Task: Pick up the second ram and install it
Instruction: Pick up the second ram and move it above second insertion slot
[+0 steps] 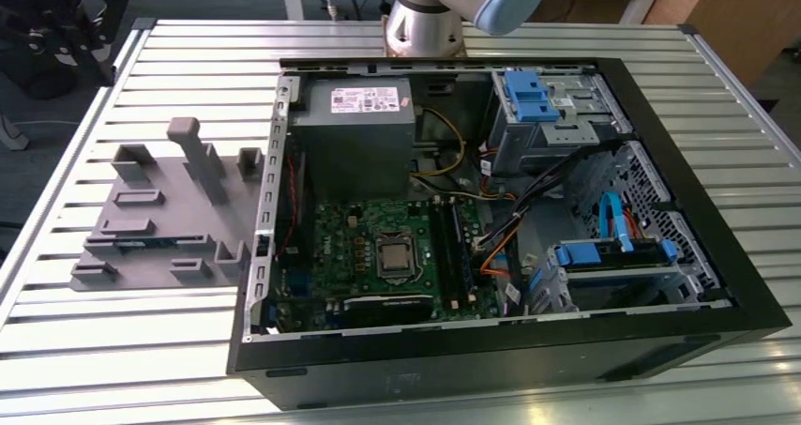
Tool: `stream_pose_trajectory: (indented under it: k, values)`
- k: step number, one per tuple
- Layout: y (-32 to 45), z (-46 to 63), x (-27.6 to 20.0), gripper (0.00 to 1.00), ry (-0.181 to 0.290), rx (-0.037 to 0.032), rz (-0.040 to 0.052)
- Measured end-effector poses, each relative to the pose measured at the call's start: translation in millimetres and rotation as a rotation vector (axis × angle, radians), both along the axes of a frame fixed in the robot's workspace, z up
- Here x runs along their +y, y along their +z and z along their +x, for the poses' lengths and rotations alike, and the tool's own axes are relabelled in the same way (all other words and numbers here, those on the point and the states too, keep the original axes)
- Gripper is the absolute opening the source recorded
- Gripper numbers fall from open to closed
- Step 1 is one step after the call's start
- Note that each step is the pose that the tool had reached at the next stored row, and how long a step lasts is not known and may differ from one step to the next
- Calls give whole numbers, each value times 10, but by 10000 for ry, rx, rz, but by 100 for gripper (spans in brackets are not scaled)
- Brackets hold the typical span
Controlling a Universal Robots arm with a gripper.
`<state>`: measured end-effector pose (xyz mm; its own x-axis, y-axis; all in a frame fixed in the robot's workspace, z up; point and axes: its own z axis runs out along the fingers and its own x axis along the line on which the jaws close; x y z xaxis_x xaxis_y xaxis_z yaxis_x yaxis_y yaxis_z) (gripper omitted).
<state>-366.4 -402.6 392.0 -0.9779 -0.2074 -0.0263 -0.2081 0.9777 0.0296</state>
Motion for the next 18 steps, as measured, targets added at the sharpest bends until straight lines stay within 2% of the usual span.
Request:
stream_pose_trajectory:
  k: [18]
  values:
    - [0, 0, 0, 11, 634, 0, 0]
